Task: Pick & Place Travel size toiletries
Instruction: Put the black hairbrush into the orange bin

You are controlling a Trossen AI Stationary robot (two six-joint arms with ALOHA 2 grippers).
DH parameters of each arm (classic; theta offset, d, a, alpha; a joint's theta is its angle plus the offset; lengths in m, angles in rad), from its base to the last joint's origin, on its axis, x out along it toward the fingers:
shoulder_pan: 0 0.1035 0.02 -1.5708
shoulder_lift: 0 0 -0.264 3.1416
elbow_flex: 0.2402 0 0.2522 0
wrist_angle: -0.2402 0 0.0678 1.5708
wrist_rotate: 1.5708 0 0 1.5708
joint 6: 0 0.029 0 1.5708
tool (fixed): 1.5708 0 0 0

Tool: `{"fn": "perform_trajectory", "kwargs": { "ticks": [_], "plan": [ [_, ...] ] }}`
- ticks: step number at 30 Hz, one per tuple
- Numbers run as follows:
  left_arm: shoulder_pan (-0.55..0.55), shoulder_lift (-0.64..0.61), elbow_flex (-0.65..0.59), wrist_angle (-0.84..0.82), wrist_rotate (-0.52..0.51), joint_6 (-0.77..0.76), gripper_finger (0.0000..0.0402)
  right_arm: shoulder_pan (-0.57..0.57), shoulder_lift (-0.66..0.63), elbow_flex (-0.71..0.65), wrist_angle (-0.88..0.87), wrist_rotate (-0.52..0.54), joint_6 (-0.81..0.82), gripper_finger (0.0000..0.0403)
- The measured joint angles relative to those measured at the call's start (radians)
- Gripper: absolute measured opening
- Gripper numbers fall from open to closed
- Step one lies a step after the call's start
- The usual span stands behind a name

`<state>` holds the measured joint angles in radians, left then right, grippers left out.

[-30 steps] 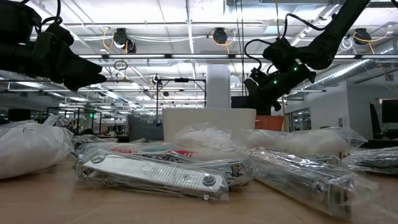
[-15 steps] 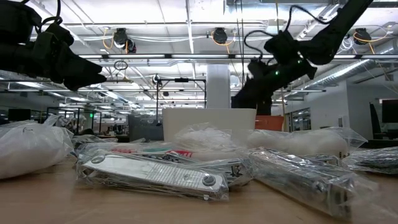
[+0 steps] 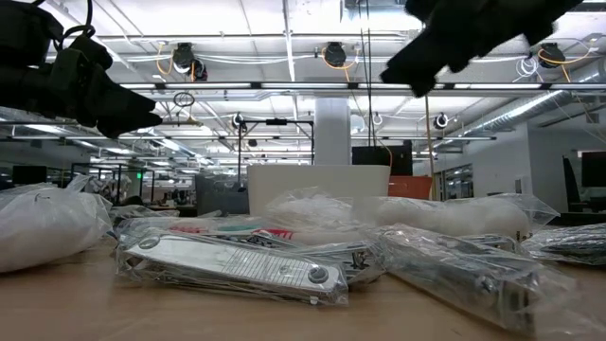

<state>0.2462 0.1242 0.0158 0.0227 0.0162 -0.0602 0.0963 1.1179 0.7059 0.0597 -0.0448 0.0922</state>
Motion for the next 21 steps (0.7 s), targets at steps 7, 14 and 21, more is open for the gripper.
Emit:
{"fn": "perform_trajectory", "kwargs": {
  "ticks": [7, 14, 21],
  "plan": [
    [0.0, 0.0, 0.0, 0.0, 0.0, 0.0, 0.0274, 0.348, 0.039, 0.04, -0.16, 0.233, 0.266, 0.0197],
    [0.0, 0.0, 0.0, 0.0, 0.0, 0.0, 0.0274, 0.516, 0.203, 0.039, -0.23, 0.283, 0.551, 0.0272],
    [0.0, 0.0, 0.0, 0.0, 0.0, 0.0, 0.0274, 0.601, 0.372, 0.039, -0.199, 0.235, 0.726, 0.0264]
  ]
}}
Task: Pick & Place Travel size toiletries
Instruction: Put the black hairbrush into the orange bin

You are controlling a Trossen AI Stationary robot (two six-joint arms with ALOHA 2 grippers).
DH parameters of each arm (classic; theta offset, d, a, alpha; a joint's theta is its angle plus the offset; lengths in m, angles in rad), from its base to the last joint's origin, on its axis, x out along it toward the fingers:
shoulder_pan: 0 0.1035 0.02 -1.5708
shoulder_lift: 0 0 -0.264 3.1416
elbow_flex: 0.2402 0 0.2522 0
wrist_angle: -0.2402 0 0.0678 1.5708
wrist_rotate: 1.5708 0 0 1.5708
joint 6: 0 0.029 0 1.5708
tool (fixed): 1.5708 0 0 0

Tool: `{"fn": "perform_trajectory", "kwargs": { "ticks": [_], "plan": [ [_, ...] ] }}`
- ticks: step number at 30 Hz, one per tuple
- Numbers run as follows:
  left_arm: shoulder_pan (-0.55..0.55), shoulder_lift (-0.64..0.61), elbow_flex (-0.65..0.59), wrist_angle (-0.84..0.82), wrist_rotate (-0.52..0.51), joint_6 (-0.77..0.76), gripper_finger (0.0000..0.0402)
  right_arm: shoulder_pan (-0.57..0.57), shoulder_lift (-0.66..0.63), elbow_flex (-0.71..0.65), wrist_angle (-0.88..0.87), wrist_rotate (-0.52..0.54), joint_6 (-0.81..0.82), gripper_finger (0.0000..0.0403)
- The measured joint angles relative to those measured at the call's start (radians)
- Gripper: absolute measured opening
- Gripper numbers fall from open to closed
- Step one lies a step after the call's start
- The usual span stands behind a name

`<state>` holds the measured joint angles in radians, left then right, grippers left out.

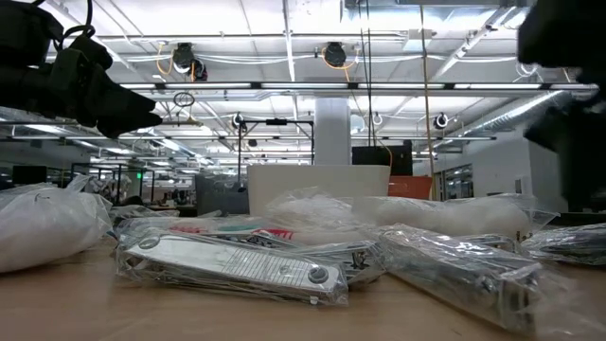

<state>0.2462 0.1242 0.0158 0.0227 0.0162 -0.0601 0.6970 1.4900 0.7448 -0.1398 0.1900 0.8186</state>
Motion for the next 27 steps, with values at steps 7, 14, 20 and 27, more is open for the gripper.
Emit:
{"fn": "perform_trajectory", "kwargs": {
  "ticks": [7, 14, 20, 27],
  "plan": [
    [0.0, 0.0, 0.0, 0.0, 0.0, 0.0, 0.0274, 0.048, 0.096, 0.005, -0.005, -0.009, 0.084, 0.0254],
    [0.0, 0.0, 0.0, 0.001, 0.0, 0.0, 0.0274, 0.015, 0.108, 0.004, -0.221, 0.065, 0.063, 0.0253],
    [0.0, 0.0, 0.0, 0.0, 0.0, 0.0, 0.0274, -0.058, 0.087, 0.002, -0.404, 0.143, 0.029, 0.0253],
    [0.0, 0.0, 0.0, 0.0, 0.0, 0.0, 0.0274, -0.186, 0.036, 0.001, -0.539, 0.318, 0.06, 0.0253]
  ]
}}
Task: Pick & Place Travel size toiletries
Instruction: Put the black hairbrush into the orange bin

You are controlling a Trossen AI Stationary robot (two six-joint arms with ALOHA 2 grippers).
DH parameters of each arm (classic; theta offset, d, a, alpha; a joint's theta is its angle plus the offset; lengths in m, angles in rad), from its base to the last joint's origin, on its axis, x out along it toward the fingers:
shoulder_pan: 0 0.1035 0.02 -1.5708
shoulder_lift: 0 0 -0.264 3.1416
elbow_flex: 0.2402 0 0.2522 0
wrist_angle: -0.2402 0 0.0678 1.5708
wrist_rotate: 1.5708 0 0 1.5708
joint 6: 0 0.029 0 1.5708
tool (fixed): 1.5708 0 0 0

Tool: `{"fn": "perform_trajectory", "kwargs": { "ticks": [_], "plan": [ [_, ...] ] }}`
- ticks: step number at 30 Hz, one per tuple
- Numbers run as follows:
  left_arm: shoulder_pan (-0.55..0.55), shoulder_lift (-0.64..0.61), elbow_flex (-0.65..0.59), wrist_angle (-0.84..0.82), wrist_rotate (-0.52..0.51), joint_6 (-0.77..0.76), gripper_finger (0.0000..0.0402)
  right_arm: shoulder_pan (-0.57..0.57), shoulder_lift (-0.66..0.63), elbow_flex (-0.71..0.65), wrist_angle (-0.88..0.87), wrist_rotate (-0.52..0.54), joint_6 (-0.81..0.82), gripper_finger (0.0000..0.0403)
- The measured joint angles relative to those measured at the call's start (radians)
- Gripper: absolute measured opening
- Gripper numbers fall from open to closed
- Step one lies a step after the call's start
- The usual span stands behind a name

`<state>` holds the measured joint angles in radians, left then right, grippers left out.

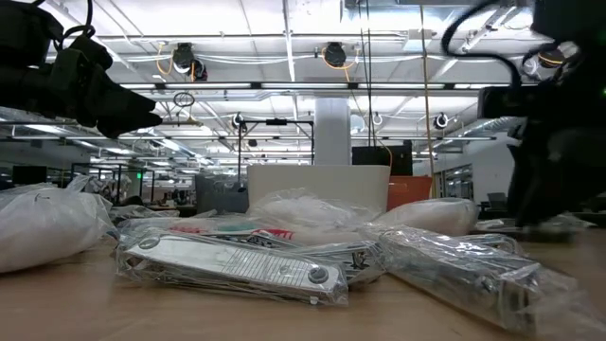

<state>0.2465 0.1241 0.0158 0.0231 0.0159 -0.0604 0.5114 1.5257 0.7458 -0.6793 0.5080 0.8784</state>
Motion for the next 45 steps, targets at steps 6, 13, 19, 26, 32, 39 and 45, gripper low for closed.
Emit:
{"fn": "perform_trajectory", "kwargs": {
  "ticks": [6, 13, 19, 26, 32, 39, 45],
  "plan": [
    [0.0, 0.0, 0.0, 0.0, 0.0, 0.0, 0.0274, -0.096, -0.073, -0.005, -0.014, -0.043, -0.044, 0.0253],
    [0.0, 0.0, 0.0, 0.002, 0.0, 0.0, 0.0273, -0.127, -0.249, -0.004, -0.007, -0.122, -0.131, 0.0253],
    [0.0, 0.0, 0.0, 0.002, 0.0, 0.0, 0.0274, -0.093, -0.291, -0.06, 0.09, -0.203, -0.182, 0.0253],
    [0.0, 0.0, 0.0, 0.002, 0.0, 0.0, 0.0274, -0.04, -0.281, -0.199, 0.334, -0.225, -0.262, 0.0253],
    [0.0, 0.0, 0.0, 0.003, 0.0, 0.0, 0.0274, -0.04, -0.285, -0.287, 0.43, -0.209, -0.261, 0.0253],
    [0.0, 0.0, 0.0, 0.004, 0.0, 0.0, 0.0274, -0.04, -0.285, -0.314, 0.433, -0.172, -0.245, 0.023],
    [0.0, 0.0, 0.0, 0.004, 0.0, 0.0, 0.0274, -0.041, -0.285, -0.315, 0.43, -0.161, -0.247, 0.0157]
  ]
}}
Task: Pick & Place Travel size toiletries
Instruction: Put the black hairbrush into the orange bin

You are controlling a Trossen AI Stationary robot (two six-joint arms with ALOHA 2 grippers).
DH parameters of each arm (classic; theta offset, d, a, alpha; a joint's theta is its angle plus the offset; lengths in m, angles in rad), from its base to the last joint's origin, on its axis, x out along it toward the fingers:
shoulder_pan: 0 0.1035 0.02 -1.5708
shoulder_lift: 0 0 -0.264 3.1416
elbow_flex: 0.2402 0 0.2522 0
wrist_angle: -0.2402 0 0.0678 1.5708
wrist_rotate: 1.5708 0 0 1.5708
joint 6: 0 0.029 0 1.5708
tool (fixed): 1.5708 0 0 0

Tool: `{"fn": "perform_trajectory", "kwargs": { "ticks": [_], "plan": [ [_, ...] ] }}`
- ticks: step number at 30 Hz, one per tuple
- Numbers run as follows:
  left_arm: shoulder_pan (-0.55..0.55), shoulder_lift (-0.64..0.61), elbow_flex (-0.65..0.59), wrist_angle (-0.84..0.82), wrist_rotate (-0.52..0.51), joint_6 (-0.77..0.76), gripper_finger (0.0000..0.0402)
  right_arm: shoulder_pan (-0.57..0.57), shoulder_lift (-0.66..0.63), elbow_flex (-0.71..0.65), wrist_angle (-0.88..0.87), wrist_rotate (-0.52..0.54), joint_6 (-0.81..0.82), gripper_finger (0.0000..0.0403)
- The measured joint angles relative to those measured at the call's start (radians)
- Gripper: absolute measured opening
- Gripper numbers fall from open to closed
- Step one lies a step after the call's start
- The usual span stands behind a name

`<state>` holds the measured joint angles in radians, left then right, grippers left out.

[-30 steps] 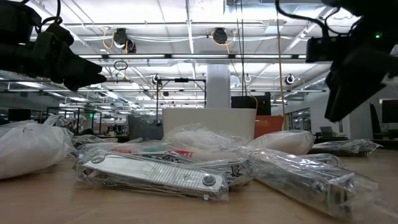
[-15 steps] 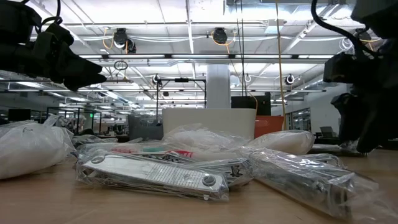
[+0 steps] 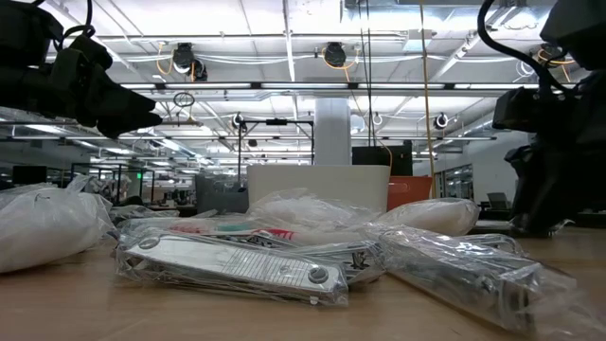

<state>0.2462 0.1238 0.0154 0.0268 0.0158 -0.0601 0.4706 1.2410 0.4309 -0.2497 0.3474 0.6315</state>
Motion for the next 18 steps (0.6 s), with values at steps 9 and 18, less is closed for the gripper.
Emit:
{"fn": "perform_trajectory", "kwargs": {
  "ticks": [9, 18],
  "plan": [
    [0.0, 0.0, 0.0, 0.0, 0.0, 0.0, 0.0274, 0.0, 0.001, 0.0, 0.003, -0.008, 0.001, 0.0037],
    [0.0, 0.0, 0.0, 0.0, 0.0, 0.0, 0.0274, 0.002, 0.002, -0.004, 0.01, -0.027, -0.025, 0.0003]
  ]
}}
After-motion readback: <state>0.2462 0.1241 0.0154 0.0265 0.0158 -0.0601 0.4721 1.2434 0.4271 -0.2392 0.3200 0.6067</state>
